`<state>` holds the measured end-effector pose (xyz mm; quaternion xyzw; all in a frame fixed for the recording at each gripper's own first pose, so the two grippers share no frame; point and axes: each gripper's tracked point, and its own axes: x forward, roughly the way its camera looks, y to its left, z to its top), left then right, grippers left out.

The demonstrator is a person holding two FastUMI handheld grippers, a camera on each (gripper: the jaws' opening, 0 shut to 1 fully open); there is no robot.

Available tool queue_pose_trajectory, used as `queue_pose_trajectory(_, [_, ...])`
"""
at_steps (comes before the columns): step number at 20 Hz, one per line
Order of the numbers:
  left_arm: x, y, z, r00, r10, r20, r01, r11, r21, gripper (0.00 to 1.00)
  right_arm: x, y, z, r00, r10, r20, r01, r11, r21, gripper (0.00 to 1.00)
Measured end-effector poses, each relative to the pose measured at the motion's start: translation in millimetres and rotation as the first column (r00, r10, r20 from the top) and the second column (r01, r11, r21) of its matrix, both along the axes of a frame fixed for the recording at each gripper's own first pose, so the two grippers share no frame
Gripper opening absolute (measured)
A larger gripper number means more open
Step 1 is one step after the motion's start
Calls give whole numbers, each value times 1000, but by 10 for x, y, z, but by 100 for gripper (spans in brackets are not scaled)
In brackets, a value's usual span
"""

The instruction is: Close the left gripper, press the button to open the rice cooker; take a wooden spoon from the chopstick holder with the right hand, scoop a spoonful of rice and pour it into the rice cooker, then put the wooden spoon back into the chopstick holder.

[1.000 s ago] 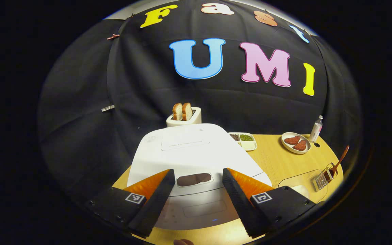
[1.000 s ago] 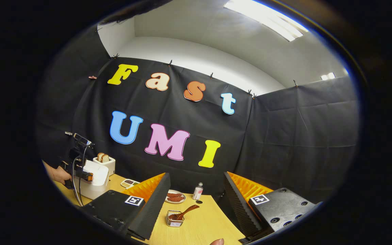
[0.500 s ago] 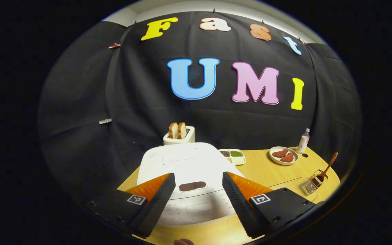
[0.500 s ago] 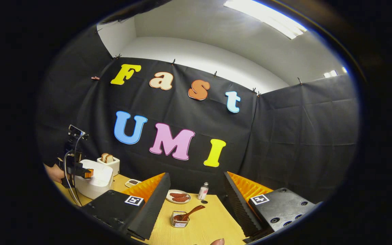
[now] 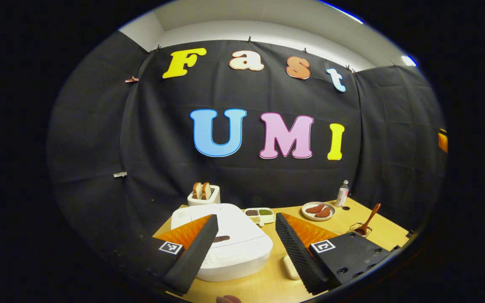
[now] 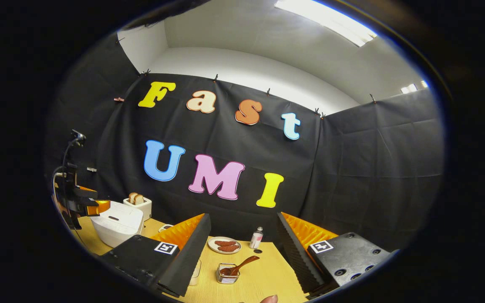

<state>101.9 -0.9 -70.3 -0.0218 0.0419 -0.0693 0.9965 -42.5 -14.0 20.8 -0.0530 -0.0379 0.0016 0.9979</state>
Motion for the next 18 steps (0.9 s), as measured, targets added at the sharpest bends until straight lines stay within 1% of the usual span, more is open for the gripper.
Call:
queue_pose_trajectory(7, [-613,182,442,997,-7,73,7,1000,-1,95,29,34,7,1000,2,-14,-1,1000,27,97])
queue_pose_trajectory(10, [-807,277,560,995,7,96,-10,1000,22,95,49,74,22,1000,7,-19,-6,999,45,97])
queue_pose_trajectory(14, [-968,348,669,992,19,126,-19,1000,-3,95,71,169,40,999,24,-22,-23,998,55,97])
queue_pose_trajectory(18, [-1040,381,663,991,13,132,-14,1000,7,95,109,243,44,999,37,-29,-35,997,68,97])
